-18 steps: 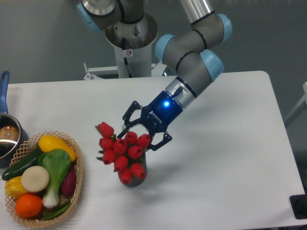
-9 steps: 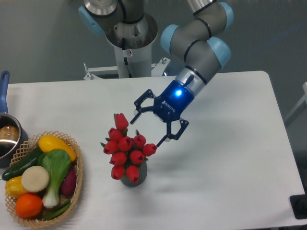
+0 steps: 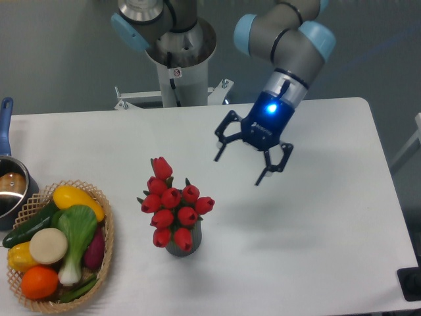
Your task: Insert the flowers into the vase
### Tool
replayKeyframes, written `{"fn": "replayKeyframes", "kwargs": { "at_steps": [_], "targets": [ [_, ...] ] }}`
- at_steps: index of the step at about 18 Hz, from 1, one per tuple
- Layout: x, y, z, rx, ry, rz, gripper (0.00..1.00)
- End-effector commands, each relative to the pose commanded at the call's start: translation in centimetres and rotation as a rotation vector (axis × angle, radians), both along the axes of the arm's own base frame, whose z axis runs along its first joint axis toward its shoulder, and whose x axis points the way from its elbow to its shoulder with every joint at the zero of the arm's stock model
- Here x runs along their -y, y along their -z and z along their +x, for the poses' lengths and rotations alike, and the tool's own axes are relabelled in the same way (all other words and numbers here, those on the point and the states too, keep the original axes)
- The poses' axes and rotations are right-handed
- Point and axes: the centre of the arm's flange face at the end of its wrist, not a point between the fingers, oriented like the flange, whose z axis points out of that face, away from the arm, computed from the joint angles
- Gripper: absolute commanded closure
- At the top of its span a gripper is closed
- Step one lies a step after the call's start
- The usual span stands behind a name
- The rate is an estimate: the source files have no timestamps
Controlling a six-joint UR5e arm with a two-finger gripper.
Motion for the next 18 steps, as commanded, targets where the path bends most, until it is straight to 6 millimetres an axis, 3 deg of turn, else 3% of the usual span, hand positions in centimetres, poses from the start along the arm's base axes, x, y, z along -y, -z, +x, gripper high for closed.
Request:
{"fn": "replayKeyframes", "kwargs": {
  "at_steps": [6,8,11,15,18],
  "targets": [
    [3.6,0.4,-3.1,-0.154,-0.130,-0.395,0.00],
    [5.9,1.4,-4.9,-0.173,-0.138,-0.471,0.00],
    [8.3,1.5,-6.6,-0.216,-0.129,-0.573,0.00],
    [10.3,3.7,-8.1,-0.216,-0.082,-0.631,0.00],
    [13.7,3.9,-9.6,-0.231,-0.062,-0.652,0.00]
  ]
}}
